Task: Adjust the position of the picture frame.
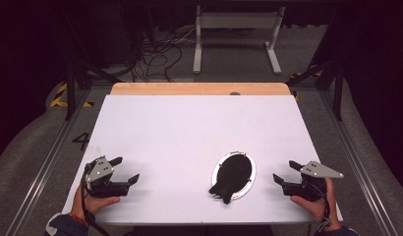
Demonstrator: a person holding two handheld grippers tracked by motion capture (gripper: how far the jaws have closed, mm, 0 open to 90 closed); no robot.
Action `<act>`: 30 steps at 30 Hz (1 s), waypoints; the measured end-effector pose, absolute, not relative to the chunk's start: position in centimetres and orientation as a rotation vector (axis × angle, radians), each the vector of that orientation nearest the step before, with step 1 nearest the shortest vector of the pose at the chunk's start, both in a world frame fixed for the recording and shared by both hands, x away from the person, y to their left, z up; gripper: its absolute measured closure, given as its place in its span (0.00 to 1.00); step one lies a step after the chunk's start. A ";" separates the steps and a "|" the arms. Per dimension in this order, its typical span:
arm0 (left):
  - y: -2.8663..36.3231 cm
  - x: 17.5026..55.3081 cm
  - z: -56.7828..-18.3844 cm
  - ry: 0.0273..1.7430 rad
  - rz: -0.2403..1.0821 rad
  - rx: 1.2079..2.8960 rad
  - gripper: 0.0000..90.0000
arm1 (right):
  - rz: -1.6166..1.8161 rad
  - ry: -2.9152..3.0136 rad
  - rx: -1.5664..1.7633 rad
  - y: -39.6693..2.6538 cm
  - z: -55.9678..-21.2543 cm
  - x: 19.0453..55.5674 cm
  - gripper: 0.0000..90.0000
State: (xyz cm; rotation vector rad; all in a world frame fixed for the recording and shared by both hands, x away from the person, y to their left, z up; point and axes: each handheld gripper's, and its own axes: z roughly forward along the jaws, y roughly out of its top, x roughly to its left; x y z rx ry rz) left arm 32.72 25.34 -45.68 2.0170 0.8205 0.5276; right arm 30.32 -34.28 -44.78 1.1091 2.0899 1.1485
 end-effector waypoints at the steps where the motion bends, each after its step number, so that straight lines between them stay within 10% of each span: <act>1: 25.3 32.6 -45.7 0.824 0.516 2.026 0.18 | 1.154 2.099 1.098 -34.2 -44.8 30.3 0.30; 9: 24.6 32.0 -45.7 0.717 0.481 2.054 0.35 | 1.125 2.217 1.051 -32.8 -44.9 30.2 0.56; 18: 23.5 32.6 -45.4 0.656 0.428 2.097 0.92 | 1.093 2.306 1.000 -30.8 -45.2 29.8 0.83; 30: 18.8 34.1 -45.2 0.569 0.335 2.188 1.00 | 1.043 2.385 0.985 -28.1 -45.9 29.8 0.98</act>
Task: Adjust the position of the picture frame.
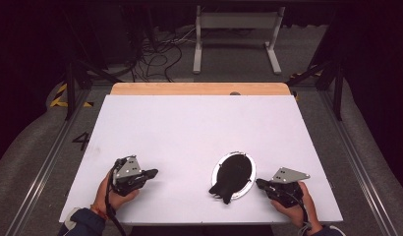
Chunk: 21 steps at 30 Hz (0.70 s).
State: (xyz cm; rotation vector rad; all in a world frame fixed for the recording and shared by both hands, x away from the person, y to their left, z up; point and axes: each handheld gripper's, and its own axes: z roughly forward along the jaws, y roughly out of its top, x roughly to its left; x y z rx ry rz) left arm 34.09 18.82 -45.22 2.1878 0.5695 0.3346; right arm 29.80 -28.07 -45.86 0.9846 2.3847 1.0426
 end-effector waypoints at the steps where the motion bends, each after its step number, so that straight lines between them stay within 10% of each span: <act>1: 18.2 34.2 -45.2 0.556 0.328 2.197 1.00 | 1.048 2.384 0.981 -27.8 -45.9 29.8 0.99; 21: 9.9 35.2 -46.3 0.358 0.179 2.326 1.00 | 1.029 2.359 1.000 -22.5 -46.0 32.3 1.00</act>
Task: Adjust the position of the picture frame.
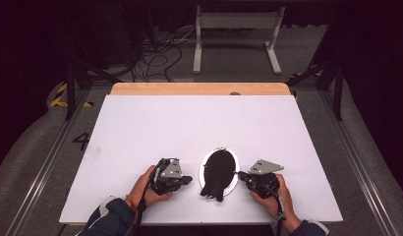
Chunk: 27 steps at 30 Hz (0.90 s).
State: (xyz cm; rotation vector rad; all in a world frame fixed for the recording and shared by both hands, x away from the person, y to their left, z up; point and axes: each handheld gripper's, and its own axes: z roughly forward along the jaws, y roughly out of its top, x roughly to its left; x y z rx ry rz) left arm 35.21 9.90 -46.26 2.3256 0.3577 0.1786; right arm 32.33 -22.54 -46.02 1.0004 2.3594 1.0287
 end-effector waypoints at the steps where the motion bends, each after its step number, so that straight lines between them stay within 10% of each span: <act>1: 10.0 35.2 -46.3 0.365 0.169 2.323 1.00 | 1.033 2.362 0.997 -22.4 -46.0 32.4 1.00; 27: 8.7 34.3 -46.4 0.345 0.146 2.329 1.00 | 1.077 2.452 0.897 -19.5 -46.1 30.9 1.00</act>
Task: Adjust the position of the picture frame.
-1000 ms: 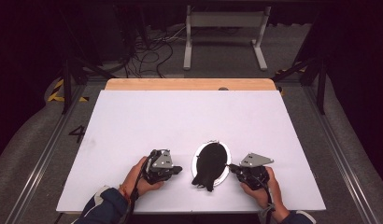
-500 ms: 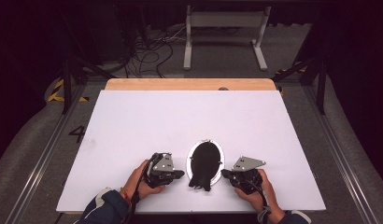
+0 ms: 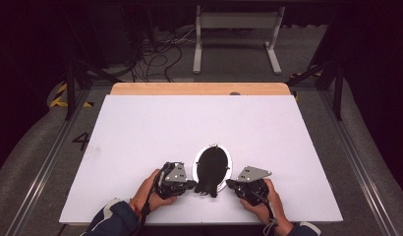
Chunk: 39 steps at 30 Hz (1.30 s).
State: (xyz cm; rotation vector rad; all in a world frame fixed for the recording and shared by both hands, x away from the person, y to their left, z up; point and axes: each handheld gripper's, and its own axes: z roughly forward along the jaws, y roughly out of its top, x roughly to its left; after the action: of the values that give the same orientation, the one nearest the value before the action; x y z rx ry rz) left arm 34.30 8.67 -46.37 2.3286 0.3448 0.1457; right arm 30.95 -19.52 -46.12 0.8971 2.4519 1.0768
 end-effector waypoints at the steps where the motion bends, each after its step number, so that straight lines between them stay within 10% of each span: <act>1: 8.7 34.4 -46.4 0.351 0.149 2.326 1.00 | 1.082 2.451 0.901 -19.5 -46.1 31.0 1.00; 39: 8.4 37.6 -46.4 0.488 0.183 2.285 1.00 | 1.026 2.378 0.958 -18.1 -46.1 36.1 1.00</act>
State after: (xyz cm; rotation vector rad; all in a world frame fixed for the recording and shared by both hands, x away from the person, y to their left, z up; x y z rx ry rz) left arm 37.60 8.39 -46.45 2.2848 0.4879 0.1829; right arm 36.05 -18.13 -46.05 0.9578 2.3776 1.0258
